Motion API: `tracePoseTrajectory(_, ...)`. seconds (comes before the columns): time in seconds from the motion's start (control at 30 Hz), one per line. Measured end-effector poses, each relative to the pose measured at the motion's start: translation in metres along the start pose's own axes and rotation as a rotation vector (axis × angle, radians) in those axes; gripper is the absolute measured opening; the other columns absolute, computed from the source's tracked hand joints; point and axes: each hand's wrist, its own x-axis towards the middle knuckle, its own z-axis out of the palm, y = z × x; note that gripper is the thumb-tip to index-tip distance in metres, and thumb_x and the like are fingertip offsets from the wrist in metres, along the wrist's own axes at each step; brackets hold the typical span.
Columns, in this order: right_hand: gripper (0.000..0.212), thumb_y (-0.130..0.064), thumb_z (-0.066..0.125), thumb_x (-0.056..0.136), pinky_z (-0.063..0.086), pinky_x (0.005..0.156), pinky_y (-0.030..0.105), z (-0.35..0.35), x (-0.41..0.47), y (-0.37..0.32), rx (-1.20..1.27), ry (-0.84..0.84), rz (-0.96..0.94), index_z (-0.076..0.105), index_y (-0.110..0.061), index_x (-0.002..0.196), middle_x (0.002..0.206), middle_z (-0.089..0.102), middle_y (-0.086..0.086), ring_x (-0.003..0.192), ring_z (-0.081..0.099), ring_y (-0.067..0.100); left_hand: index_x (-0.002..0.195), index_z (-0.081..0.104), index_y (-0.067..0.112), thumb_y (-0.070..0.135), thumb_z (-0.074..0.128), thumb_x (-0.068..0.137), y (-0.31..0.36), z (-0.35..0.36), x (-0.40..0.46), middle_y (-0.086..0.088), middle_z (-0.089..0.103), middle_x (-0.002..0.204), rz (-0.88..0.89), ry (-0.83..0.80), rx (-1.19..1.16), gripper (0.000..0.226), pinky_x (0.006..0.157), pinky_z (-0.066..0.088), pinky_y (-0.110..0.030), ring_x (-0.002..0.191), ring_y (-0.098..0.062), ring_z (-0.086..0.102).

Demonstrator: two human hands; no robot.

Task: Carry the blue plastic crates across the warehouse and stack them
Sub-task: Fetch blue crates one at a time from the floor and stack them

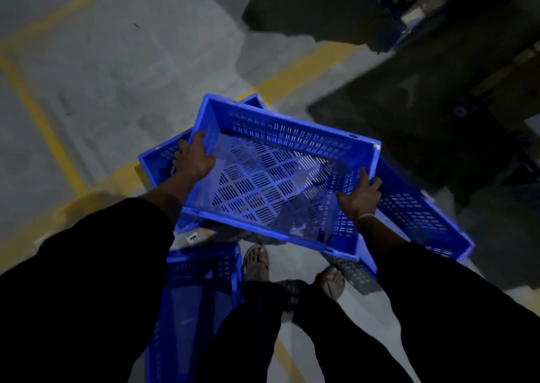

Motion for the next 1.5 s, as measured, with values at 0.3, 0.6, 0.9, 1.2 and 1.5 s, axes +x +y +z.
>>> tracePoseTrajectory(0.3,0.091,-0.021,0.063,0.069,0.039,0.101,0.044,-0.133,-0.074,-0.013,0.025,0.023,0.051,0.027,-0.019,0.152,0.148,0.023,0.02,0.122,0.041,0.049,0.154,0.027,0.036,0.019,0.06,0.095,0.041,-0.093,-0.1,-0.023,0.025,0.149,0.169,-0.024,-0.022,0.07,0.086,0.052,-0.058,0.109,-0.055,0.052)
tracePoseTrajectory(0.6,0.087,0.009,0.058,0.074,0.045,0.092,0.043,-0.303,-0.211,0.017,0.133,0.164,0.018,0.036,-0.023,0.151,0.132,0.038,0.032,0.107,0.053,0.048,0.159,0.028,0.025,-0.002,0.048,0.088,0.082,-0.234,-0.247,-0.019,0.038,0.117,0.627,-0.017,0.05,0.079,0.076,0.049,-0.043,0.086,-0.038,0.056)
tracePoseTrajectory(0.9,0.075,0.005,0.049,0.084,0.044,0.088,0.048,-0.366,-0.322,0.091,0.221,0.36,0.08,0.034,-0.024,0.151,0.13,0.043,0.027,0.11,0.051,0.049,0.158,0.027,0.026,0.008,0.048,0.095,0.143,-0.257,-0.336,-0.022,0.036,0.13,0.952,-0.002,0.224,0.069,0.073,0.051,-0.051,0.081,-0.049,0.058)
tracePoseTrajectory(1.2,0.073,-0.004,0.049,0.089,0.046,0.074,0.043,-0.385,-0.411,0.219,0.147,0.505,0.223,0.026,-0.03,0.153,0.125,0.044,0.021,0.095,0.054,0.043,0.16,0.023,0.022,0.006,0.05,0.095,0.208,-0.186,-0.426,-0.025,0.036,0.126,1.151,-0.069,0.264,0.073,0.075,0.048,-0.051,0.085,-0.049,0.055)
tracePoseTrajectory(1.5,0.072,0.004,0.05,0.086,0.038,0.075,0.031,-0.395,-0.532,0.382,0.39,0.703,0.401,0.034,-0.023,0.151,0.11,0.044,0.019,0.086,0.054,0.039,0.161,0.02,0.023,0.006,0.045,0.101,0.304,-0.084,-0.588,-0.027,0.033,0.138,1.402,-0.235,0.319,0.067,0.079,0.035,-0.034,0.11,-0.044,0.051)
